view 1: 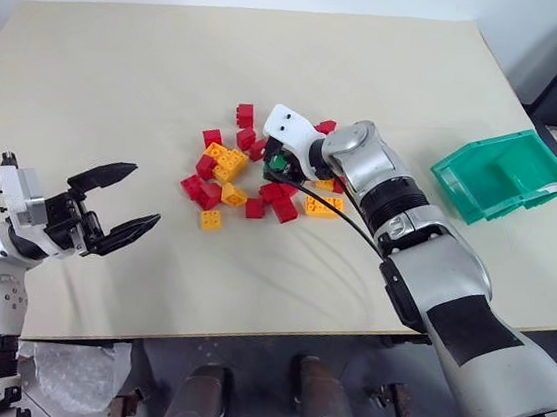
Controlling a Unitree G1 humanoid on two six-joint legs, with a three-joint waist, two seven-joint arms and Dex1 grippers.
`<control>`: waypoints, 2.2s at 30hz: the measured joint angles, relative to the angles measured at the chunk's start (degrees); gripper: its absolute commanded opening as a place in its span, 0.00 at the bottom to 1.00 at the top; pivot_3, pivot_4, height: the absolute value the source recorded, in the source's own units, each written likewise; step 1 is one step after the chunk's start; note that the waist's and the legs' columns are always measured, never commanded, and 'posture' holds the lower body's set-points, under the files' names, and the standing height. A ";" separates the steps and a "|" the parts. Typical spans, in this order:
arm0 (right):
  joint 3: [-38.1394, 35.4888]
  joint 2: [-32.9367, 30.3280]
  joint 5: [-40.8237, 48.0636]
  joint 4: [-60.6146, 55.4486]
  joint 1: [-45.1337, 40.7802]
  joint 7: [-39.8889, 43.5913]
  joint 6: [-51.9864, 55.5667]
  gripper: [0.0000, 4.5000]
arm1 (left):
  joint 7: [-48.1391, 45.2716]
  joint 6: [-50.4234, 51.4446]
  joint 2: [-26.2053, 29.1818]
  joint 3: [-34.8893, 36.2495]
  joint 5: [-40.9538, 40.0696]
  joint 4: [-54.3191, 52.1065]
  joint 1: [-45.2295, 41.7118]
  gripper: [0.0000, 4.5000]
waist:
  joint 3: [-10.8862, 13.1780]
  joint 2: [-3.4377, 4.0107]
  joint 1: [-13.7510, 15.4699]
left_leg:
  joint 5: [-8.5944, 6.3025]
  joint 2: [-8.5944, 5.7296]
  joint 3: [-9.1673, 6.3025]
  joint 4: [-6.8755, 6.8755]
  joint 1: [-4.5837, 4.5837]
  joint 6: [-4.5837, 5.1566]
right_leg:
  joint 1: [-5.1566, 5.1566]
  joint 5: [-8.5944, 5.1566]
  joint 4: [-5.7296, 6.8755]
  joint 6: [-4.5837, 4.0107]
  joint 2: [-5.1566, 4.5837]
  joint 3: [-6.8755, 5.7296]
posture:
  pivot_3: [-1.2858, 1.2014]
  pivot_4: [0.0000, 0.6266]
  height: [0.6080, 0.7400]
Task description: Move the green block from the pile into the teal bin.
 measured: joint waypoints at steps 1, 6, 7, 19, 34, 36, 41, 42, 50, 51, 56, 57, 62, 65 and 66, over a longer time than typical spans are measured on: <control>-0.32 -0.56 0.35 -0.95 0.38 1.07 0.64 0.48 | 0.00 0.00 0.00 -0.01 0.00 0.00 -0.14 1.00 | 0.00 0.00 0.07 | 0.00 -0.01 -0.02 0.00 -0.02 0.00 | 0.00 0.00 -0.01 0.00 -0.01 -0.02 | 0.52 0.24 1.00; -4.16 -5.77 4.86 -13.20 5.30 7.65 2.32 0.48 | 0.27 0.61 -0.07 -0.75 0.03 -0.02 -0.83 1.00 | 0.01 0.01 0.18 | -0.04 -0.02 -0.02 -0.05 -0.07 0.02 | -0.07 0.00 -0.06 0.00 0.00 -0.03 | 0.52 0.24 1.00; -4.93 -7.47 6.32 -17.60 7.19 9.27 2.40 0.48 | 0.55 0.99 -0.34 -1.33 0.06 -0.15 -1.30 1.00 | 0.01 0.01 0.24 | -0.04 -0.02 -0.03 -0.07 -0.09 0.02 | -0.07 0.00 -0.07 0.00 0.00 -0.04 | 0.52 0.24 1.00; -15.61 -35.84 13.86 -51.99 25.64 14.46 12.09 0.48 | 6.14 5.68 -6.82 -15.66 5.52 -2.07 -11.36 1.00 | 0.04 0.03 2.40 | -0.15 -0.08 0.14 0.29 -0.20 0.21 | 0.00 0.04 -0.17 0.08 0.02 -0.04 | 0.52 0.24 1.00; -15.67 -49.22 4.94 -36.15 26.81 -1.41 8.62 0.56 | 6.23 1.16 -16.45 -27.47 17.82 17.50 -32.11 1.00 | 0.06 0.06 2.87 | -0.16 -0.29 0.79 0.48 -0.08 0.27 | 0.03 0.08 -0.10 0.14 0.10 0.16 | 0.52 0.24 1.00; -14.15 -47.90 3.46 -33.23 25.45 -3.41 6.62 0.68 | 5.83 0.51 -16.73 -27.74 18.83 19.95 -33.35 1.00 | 0.06 0.06 2.87 | -0.16 -0.28 0.86 0.47 -0.09 0.27 | 0.02 0.08 -0.11 0.15 0.10 0.16 | 0.52 0.24 1.00; -13.47 -47.44 3.32 -32.66 25.12 -2.97 5.53 1.00 | 5.08 0.25 -16.57 -25.85 18.68 22.41 -34.53 1.00 | 0.07 0.07 3.25 | -0.16 -0.15 0.83 0.48 -0.20 0.27 | -0.02 0.09 -0.17 0.18 0.08 0.06 | 0.52 0.24 1.00; -13.47 -47.45 3.32 -32.66 25.12 -2.80 5.51 1.00 | 4.82 0.30 -16.45 -25.14 18.10 22.40 -34.52 1.00 | 0.07 0.07 3.26 | -0.16 -0.12 0.83 0.48 -0.22 0.28 | -0.01 0.10 -0.20 0.19 0.07 0.05 | 0.52 0.24 1.00; -16.07 -47.61 8.21 -40.40 29.29 2.67 7.53 1.00 | 5.87 10.25 -10.08 -19.82 13.34 14.61 -26.71 1.00 | 0.07 0.08 3.07 | -0.17 -0.03 0.48 0.47 -0.22 0.28 | -0.02 0.11 -0.20 0.20 0.10 0.08 | 0.52 0.24 1.00; -17.12 -46.90 10.39 -42.80 30.99 3.89 8.26 1.00 | 6.21 12.64 -8.25 -18.75 12.47 12.93 -24.68 1.00 | 0.07 0.08 2.90 | -0.18 0.01 0.45 0.47 -0.19 0.28 | 0.00 0.11 -0.19 0.20 0.12 0.08 | 0.52 0.24 1.00; -21.64 -43.73 23.18 -53.97 43.97 13.91 7.78 1.00 | 6.16 17.49 -1.53 -11.21 9.16 10.15 -14.86 1.00 | 0.08 0.09 3.20 | -0.20 0.01 0.33 0.50 -0.18 0.29 | 0.08 0.11 -0.21 0.21 0.06 0.01 | 0.52 0.24 1.00; -22.91 -42.67 26.68 -56.01 46.57 16.72 6.70 1.00 | 5.68 17.87 -0.60 -9.59 8.34 9.42 -12.94 1.00 | 0.09 0.11 3.32 | -0.21 0.00 0.32 0.53 -0.19 0.31 | 0.10 0.12 -0.22 0.23 0.05 0.01 | 0.52 0.24 1.00; -24.08 -43.15 30.24 -55.41 50.37 23.47 -1.55 1.00 | 4.12 16.23 2.80 -5.73 7.76 8.59 -7.09 1.00 | 0.11 0.14 3.65 | -0.28 -0.07 0.22 0.58 -0.04 0.44 | 0.40 0.19 -0.64 0.30 -0.02 0.01 | 0.52 0.24 1.00; -24.23 -43.16 30.44 -50.48 51.74 25.82 -4.97 1.00 | 3.58 15.50 3.03 -4.52 7.76 8.83 -5.31 1.00 | 0.12 0.14 3.50 | -0.29 -0.07 0.26 0.58 -0.05 0.46 | 0.36 0.20 -0.62 0.30 -0.04 0.03 | 0.52 0.24 1.00; -24.35 -42.80 30.95 -49.22 51.70 26.19 -5.90 1.00 | 3.55 15.35 3.03 -4.37 7.73 8.79 -5.32 1.00 | 0.11 0.14 3.39 | -0.29 -0.05 0.27 0.58 -0.05 0.46 | 0.35 0.20 -0.61 0.30 -0.03 0.03 | 0.52 0.24 1.00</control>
